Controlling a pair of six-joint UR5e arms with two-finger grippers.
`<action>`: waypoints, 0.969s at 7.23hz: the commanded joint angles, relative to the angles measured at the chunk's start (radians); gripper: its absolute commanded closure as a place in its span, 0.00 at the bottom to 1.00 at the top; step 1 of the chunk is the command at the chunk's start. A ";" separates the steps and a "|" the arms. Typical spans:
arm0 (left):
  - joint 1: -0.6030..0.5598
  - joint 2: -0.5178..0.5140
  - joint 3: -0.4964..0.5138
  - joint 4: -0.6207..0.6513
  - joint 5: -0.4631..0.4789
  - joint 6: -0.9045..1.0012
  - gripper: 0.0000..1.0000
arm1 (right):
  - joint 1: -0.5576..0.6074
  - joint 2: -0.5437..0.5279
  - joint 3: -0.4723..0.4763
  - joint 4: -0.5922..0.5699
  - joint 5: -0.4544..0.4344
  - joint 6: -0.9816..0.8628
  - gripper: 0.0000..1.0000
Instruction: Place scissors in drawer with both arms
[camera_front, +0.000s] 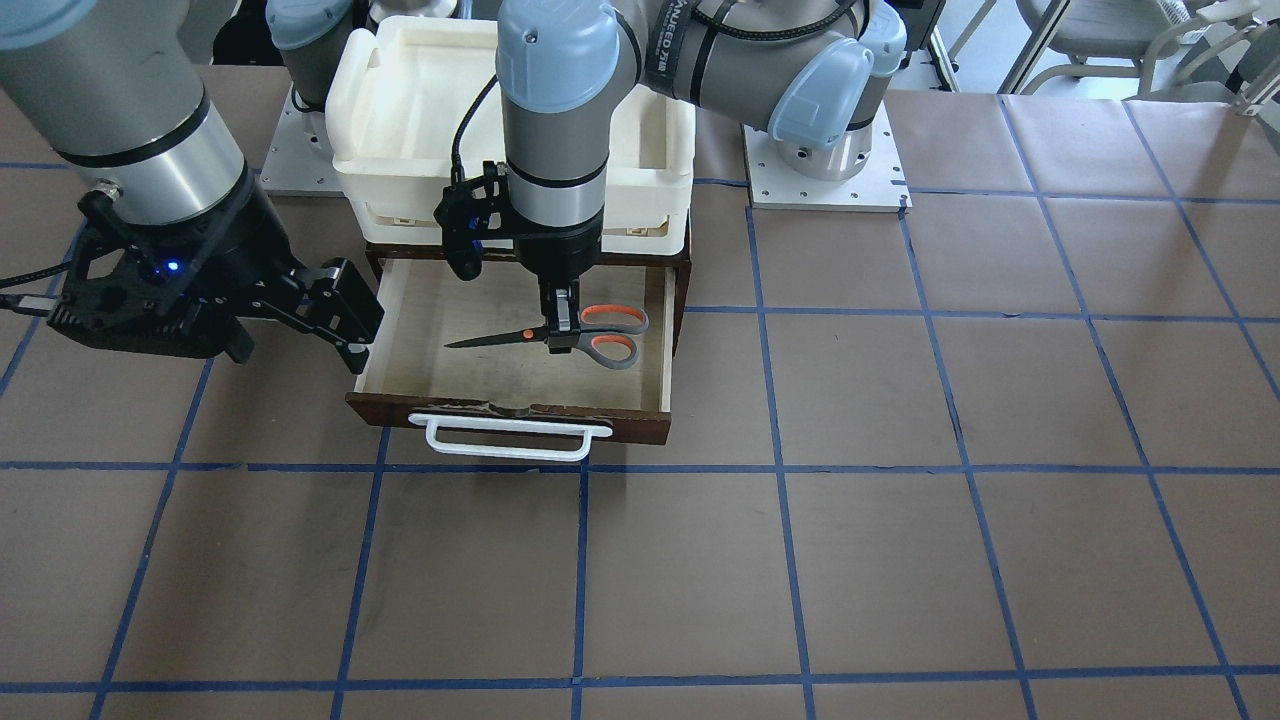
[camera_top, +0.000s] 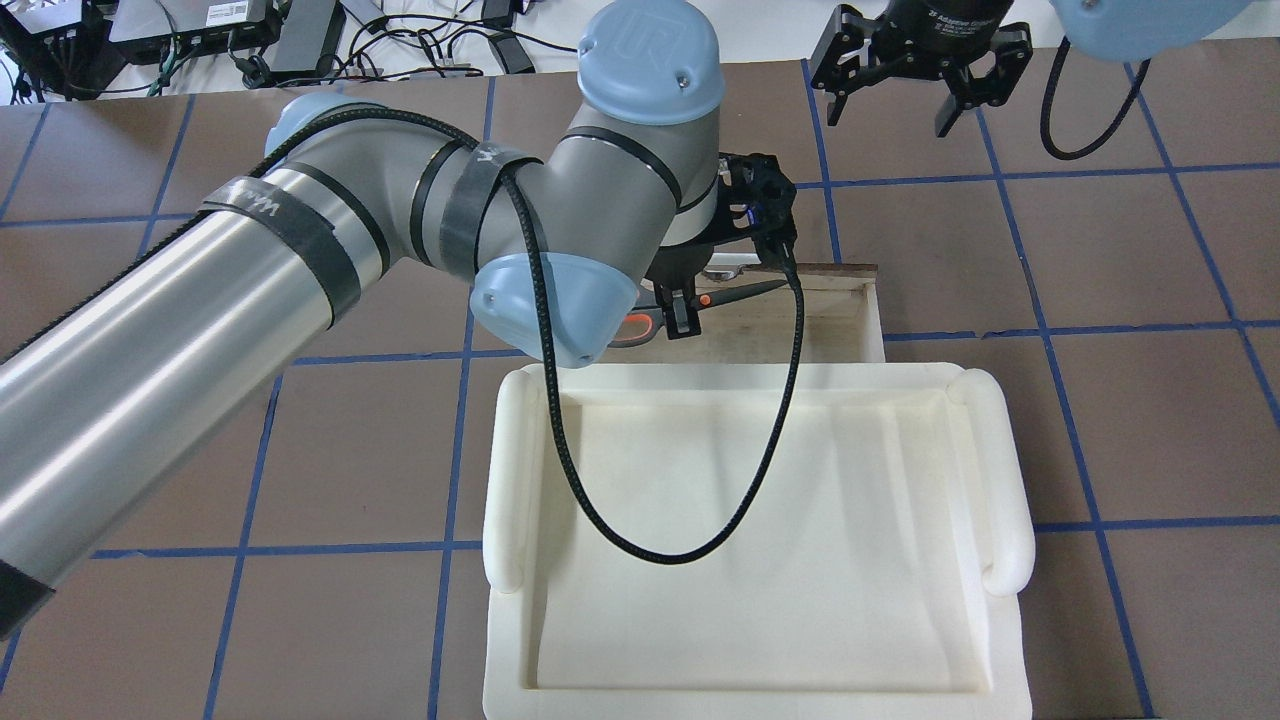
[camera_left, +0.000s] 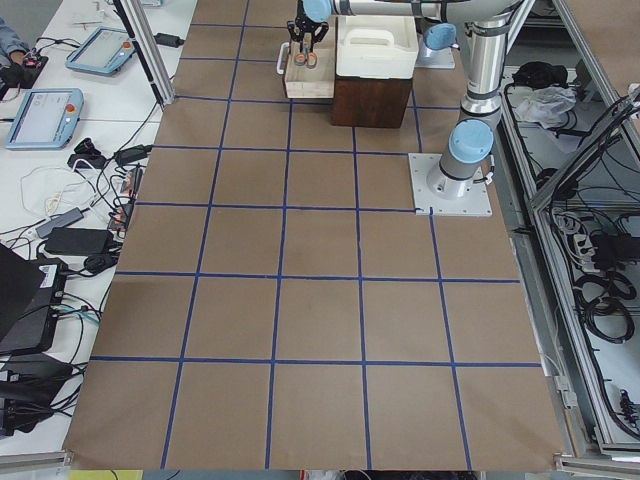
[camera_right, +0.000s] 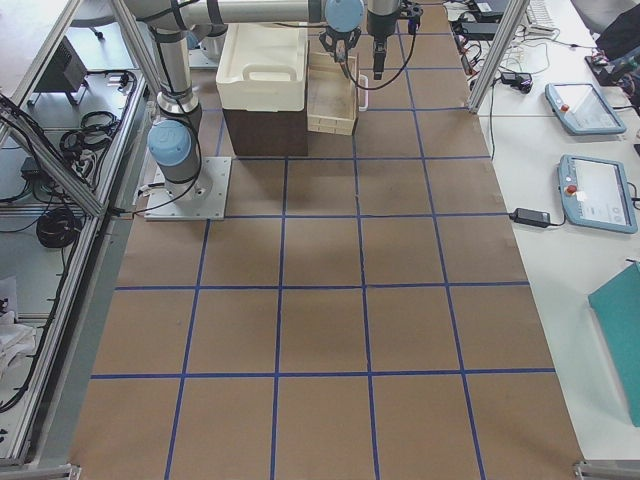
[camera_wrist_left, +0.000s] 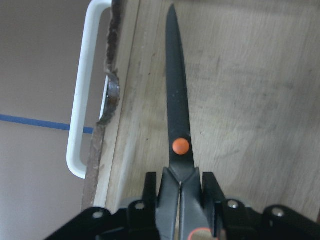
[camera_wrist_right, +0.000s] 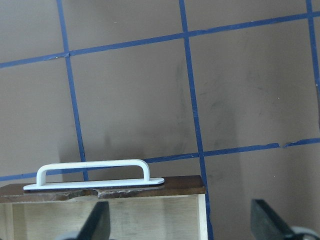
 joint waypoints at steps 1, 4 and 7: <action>-0.016 -0.017 -0.010 0.008 -0.005 -0.008 1.00 | -0.052 0.003 0.006 0.007 -0.001 -0.043 0.00; -0.030 -0.049 -0.011 0.010 -0.008 -0.011 1.00 | -0.052 -0.023 0.019 0.013 -0.010 -0.041 0.00; -0.036 -0.068 -0.013 0.010 -0.008 -0.020 1.00 | -0.052 -0.026 0.029 0.016 -0.013 -0.038 0.00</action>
